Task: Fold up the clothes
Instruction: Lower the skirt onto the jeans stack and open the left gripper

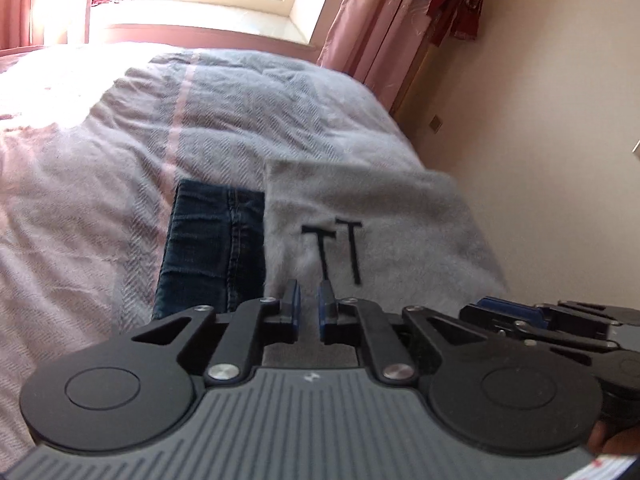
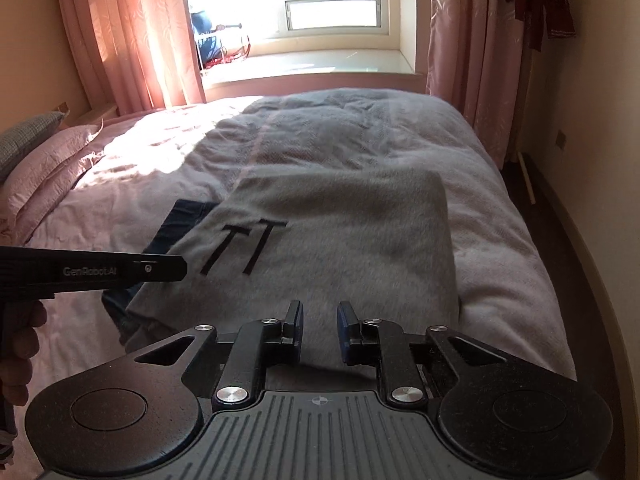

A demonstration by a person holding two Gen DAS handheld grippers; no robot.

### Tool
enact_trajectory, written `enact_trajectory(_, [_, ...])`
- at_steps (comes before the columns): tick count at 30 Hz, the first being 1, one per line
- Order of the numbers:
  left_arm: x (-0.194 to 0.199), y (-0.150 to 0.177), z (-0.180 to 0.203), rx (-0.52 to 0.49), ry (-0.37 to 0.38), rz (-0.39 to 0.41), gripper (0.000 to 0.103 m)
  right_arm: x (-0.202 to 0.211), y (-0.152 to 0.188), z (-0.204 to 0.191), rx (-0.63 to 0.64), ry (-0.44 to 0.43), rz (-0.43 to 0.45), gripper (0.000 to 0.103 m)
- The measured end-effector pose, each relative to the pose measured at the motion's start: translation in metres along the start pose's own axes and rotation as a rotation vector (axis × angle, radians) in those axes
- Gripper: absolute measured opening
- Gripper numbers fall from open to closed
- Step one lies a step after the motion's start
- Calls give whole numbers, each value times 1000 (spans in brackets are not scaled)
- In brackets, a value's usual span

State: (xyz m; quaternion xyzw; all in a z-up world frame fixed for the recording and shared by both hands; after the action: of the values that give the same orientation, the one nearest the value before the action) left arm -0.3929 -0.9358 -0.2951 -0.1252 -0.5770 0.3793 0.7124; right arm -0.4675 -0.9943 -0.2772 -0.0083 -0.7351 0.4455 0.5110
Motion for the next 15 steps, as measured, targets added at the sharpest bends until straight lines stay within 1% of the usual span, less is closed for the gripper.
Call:
enact_trajectory(1, [-6, 7, -2, 2, -24, -32, 5, -5, 7, -2, 1, 1, -29, 17])
enact_trajectory(3, [-9, 13, -3, 5, -41, -52, 6, -11, 14, -5, 18, 9, -46, 20])
enact_trajectory(5, [-2, 12, -2, 15, -55, -59, 6, -6, 12, -6, 6, 0, -47, 30])
enact_trajectory(6, [2, 10, 0, 13, -60, -61, 6, -2, 9, -7, -11, -15, -47, 40])
enact_trajectory(7, [7, 9, 2, 2, -69, -67, 8, 4, 6, -6, -26, -28, -42, 48])
enact_trajectory(8, [12, 8, 4, -13, -83, -75, 9, 11, 4, -7, -39, -32, -29, 50])
enact_trajectory(9, [18, 8, 7, -25, -95, -81, 14, 17, 3, -7, -49, -31, -17, 53])
enact_trajectory(10, [25, 8, 10, -33, -107, -82, 22, 27, 3, -8, -61, -29, -7, 55])
enact_trajectory(11, [33, 9, 12, -36, -116, -82, 25, 34, 4, -9, -70, -28, -6, 55])
enact_trajectory(12, [42, 9, 15, -35, -125, -84, 33, 42, 5, -10, -76, -27, -7, 56])
enact_trajectory(13, [50, 10, 16, -34, -133, -88, 37, 49, 7, -10, -81, -25, -6, 57])
enact_trajectory(15, [67, 12, 21, -41, -149, -93, 41, 63, 10, -12, -88, -25, -9, 59])
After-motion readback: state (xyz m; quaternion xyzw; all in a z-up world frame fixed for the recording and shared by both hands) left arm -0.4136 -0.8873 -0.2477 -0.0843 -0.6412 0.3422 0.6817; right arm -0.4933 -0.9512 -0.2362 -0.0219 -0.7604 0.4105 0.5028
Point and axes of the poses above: each gripper's, at about its wrist camera, not at the fingertips, and x roughly against the way its jaws point, z to its right, y to its underside, the point moved 4 cm from there along -x, roughly the way its jaws point, and after that the axes turned 1 degree about y, right-handed, at the moved point
